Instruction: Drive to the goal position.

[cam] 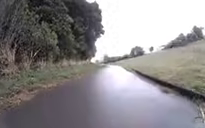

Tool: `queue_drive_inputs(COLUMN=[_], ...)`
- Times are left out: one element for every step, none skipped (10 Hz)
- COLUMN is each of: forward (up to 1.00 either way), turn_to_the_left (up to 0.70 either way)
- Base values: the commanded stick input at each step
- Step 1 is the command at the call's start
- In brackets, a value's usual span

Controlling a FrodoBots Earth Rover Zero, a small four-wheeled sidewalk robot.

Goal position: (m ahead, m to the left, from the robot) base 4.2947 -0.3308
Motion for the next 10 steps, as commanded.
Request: queue_drive_inputs(forward=[0.66, 0.66, 0.65, 0.66, 0.66, 0.65, 0.65, 0.66, 0.65, 0.66], turn_to_the_left=[-0.07, -0.04, -0.03, -0.02, -0.01, 0.00, 0.00, 0.00, -0.01, -0.02])
